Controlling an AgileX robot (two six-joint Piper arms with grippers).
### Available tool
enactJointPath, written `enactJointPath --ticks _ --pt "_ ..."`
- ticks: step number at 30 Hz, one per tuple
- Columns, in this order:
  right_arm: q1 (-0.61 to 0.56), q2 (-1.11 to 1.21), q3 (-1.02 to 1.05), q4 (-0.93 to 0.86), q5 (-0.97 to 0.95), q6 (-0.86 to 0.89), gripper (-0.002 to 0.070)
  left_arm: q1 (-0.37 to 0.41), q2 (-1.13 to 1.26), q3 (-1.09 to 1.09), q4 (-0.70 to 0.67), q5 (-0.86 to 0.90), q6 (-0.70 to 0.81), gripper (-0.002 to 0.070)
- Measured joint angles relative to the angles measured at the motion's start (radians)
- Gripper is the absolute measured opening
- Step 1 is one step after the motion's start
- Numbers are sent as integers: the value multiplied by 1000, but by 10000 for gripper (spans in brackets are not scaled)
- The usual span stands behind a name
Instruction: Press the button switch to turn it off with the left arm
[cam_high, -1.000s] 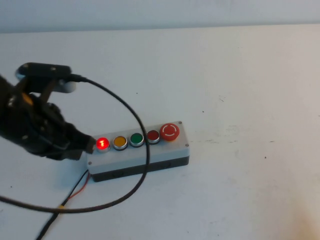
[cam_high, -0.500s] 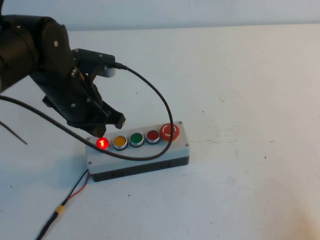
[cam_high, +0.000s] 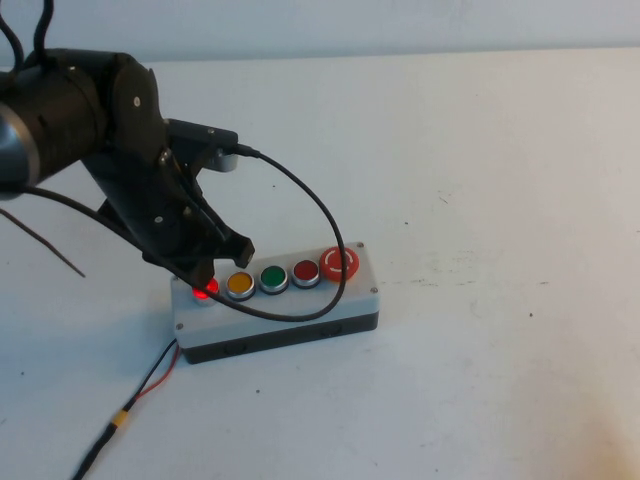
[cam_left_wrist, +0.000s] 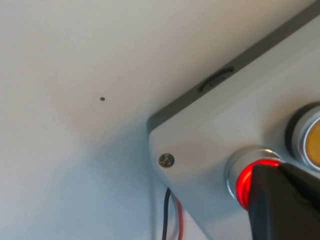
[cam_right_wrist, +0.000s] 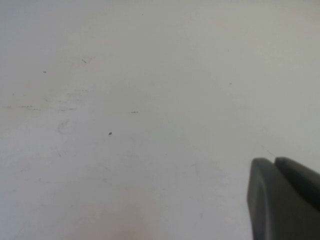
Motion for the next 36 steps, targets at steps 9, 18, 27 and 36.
enactJointPath --ticks 9,18,27,36 --pt "0 0 0 0 0 0 -16 6 6 -8 0 -10 0 -2" --pt "0 0 0 0 0 0 -16 6 29 -19 0 4 0 -2" --pt "0 0 0 0 0 0 -16 6 -18 -9 20 -37 9 -2" --pt "0 0 0 0 0 0 -16 5 -458 227 30 -266 7 -2"
